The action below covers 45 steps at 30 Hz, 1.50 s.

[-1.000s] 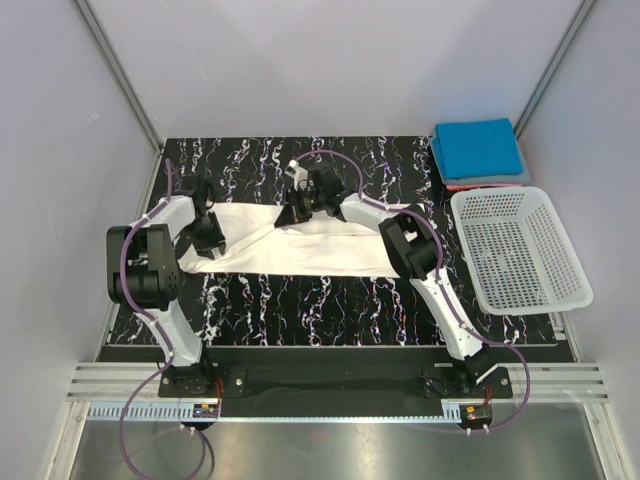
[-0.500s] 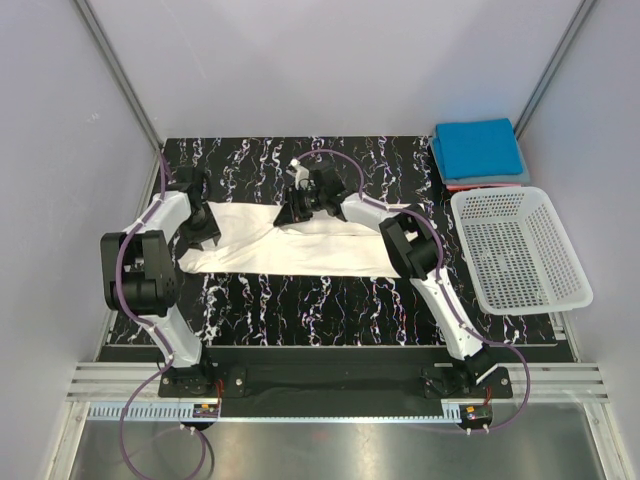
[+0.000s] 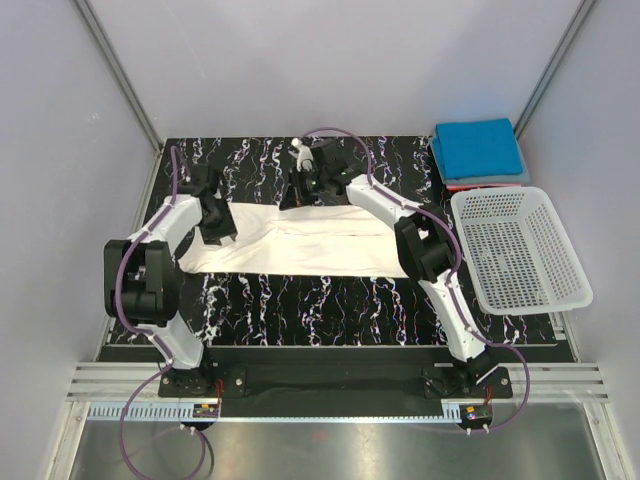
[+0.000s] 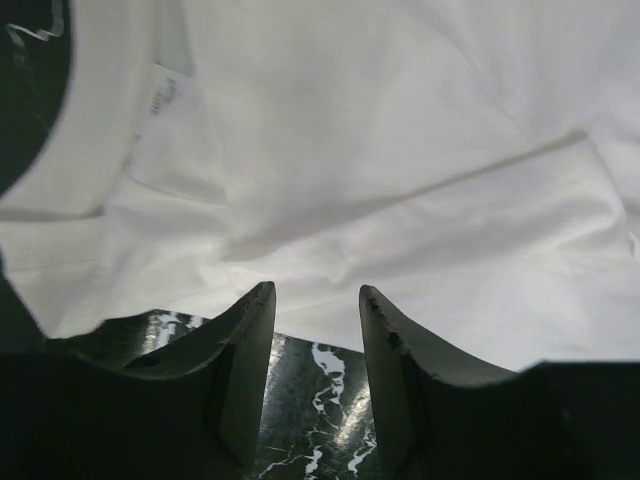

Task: Fold and stack the t-shirts
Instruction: Fold the tshirt

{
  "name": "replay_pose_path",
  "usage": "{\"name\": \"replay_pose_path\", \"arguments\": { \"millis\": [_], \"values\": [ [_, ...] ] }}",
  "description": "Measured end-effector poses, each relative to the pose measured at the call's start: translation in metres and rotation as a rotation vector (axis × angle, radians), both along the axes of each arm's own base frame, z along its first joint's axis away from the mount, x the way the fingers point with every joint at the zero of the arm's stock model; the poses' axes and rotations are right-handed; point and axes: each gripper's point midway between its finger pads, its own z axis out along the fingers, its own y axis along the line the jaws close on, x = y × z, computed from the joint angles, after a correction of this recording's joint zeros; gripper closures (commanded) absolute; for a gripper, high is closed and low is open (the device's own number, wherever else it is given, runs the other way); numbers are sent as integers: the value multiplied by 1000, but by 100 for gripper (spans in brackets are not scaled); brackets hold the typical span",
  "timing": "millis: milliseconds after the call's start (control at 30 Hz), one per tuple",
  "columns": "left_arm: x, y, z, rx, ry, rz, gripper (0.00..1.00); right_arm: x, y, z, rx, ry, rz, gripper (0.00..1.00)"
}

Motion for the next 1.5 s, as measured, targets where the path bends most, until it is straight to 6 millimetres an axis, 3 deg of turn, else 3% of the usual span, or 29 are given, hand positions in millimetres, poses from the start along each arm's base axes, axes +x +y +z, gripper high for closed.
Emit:
{"name": "replay_pose_path", "arguments": {
  "millis": [100, 200, 300, 400, 600, 867, 933, 1000, 1100, 1200, 1333, 1367, 1400, 1500],
  "values": [
    [-8, -17, -12, -41, 20, -25, 56, -3, 6, 14, 5, -12, 17, 93],
    [-18, -20, -26, -51, 63, -16, 56, -14, 15, 18, 18, 2, 54, 93],
    [-22, -17, -42, -32, 107, 6, 56, -22, 24, 10, 24, 27, 87, 93],
    [-26, -9, -58, 9, 149, 35, 56, -29, 24, -14, 1, 73, 93, 93],
    [-23, -3, -57, 56, 140, 64, 54, -37, 12, -72, -83, 161, 70, 96],
    [-23, 3, -55, 90, 160, 85, 47, -36, 11, -73, -79, 151, 65, 94],
    [-24, 3, -55, 95, 163, 85, 40, -37, 9, -71, -84, 149, 59, 91],
    [-25, 5, -53, 103, 164, 87, 39, -40, 5, -66, -91, 149, 53, 87],
    [-23, 5, -47, 100, 150, 93, 40, -45, 0, -50, -97, 143, 43, 83],
    [-15, 3, -38, 89, 117, 102, 41, -48, -7, -17, -90, 107, 24, 82],
    [3, -11, -33, 24, 50, 124, 44, -48, -19, 47, -64, 2, -25, 83],
    [10, -19, -31, -20, 22, 135, 44, -49, -26, 86, -37, -62, -50, 83],
    [14, -24, -31, -46, 10, 143, 44, -47, -29, 103, -21, -103, -71, 84],
    [24, -37, -27, -105, -29, 152, 47, -56, -52, 130, -16, -145, -127, 85]
  ]
}}
